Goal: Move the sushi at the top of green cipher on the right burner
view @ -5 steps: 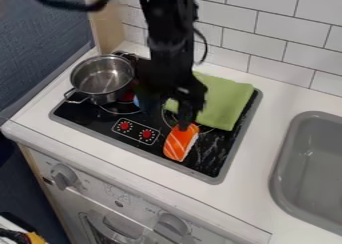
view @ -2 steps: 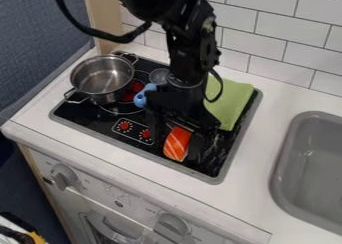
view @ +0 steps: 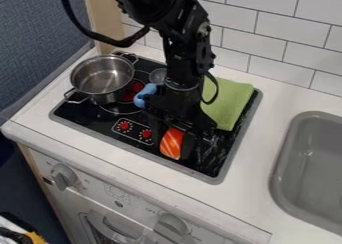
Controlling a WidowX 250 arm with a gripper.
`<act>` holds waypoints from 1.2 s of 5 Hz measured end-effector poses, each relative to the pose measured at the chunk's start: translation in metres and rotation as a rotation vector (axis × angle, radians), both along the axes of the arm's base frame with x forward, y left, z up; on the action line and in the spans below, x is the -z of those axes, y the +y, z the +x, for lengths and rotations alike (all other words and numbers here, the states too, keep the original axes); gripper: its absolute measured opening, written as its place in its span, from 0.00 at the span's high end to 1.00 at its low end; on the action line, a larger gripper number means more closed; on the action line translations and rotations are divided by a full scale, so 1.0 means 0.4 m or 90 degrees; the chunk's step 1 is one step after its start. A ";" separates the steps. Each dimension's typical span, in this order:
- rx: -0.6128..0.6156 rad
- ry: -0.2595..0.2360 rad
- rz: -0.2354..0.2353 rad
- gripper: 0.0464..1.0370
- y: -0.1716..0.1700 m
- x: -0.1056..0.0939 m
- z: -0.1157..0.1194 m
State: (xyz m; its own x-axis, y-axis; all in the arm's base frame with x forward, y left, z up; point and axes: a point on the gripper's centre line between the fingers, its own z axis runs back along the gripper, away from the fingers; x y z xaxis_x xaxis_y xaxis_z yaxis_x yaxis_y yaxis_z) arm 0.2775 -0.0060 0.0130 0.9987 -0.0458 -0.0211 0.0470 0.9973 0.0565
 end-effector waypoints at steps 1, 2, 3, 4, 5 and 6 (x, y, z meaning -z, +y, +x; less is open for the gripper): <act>0.013 -0.012 0.002 0.45 -0.010 -0.061 -0.005; 0.004 -0.035 -0.002 0.45 -0.019 -0.155 0.043; -0.035 -0.040 0.000 0.45 -0.009 -0.168 0.145; -0.064 -0.014 0.012 0.45 0.003 -0.130 0.214; -0.078 0.009 0.020 0.45 0.006 -0.084 0.244; -0.072 0.024 0.025 0.45 0.007 -0.061 0.241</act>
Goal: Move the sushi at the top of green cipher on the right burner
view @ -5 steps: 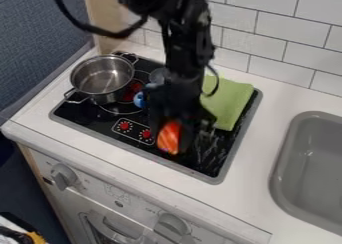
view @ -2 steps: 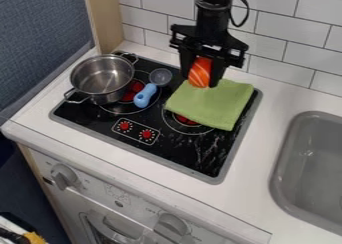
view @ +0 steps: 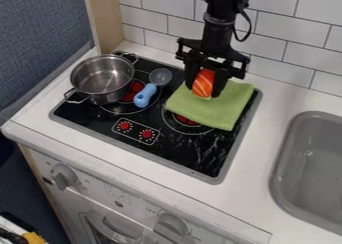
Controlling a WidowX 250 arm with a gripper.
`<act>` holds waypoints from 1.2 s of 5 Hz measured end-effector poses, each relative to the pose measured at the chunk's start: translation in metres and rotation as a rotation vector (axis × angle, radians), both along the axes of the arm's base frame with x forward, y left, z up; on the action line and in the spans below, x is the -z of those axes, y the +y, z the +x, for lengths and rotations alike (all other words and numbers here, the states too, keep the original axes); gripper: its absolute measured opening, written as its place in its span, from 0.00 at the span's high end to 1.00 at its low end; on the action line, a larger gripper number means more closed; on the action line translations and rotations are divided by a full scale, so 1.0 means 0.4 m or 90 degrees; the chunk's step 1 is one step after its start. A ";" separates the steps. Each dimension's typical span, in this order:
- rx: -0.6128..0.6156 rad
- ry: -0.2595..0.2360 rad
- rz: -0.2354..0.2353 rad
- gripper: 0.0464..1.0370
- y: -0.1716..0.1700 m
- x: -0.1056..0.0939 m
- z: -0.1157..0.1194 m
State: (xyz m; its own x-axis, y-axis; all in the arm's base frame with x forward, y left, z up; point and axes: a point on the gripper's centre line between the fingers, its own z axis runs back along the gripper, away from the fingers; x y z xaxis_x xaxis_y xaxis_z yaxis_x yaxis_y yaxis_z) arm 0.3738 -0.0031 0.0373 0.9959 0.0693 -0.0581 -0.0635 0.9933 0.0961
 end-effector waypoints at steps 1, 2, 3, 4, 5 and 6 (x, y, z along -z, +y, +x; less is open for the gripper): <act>0.005 0.013 0.007 0.38 0.005 0.011 -0.013; 0.014 0.015 0.011 0.09 0.008 0.011 -0.014; 0.023 0.016 0.000 0.03 0.001 0.011 -0.013; 0.036 -0.041 -0.019 0.03 -0.009 -0.067 -0.003; 0.032 -0.058 -0.036 0.04 0.002 -0.097 -0.020; 0.033 -0.057 -0.034 0.04 0.013 -0.101 -0.039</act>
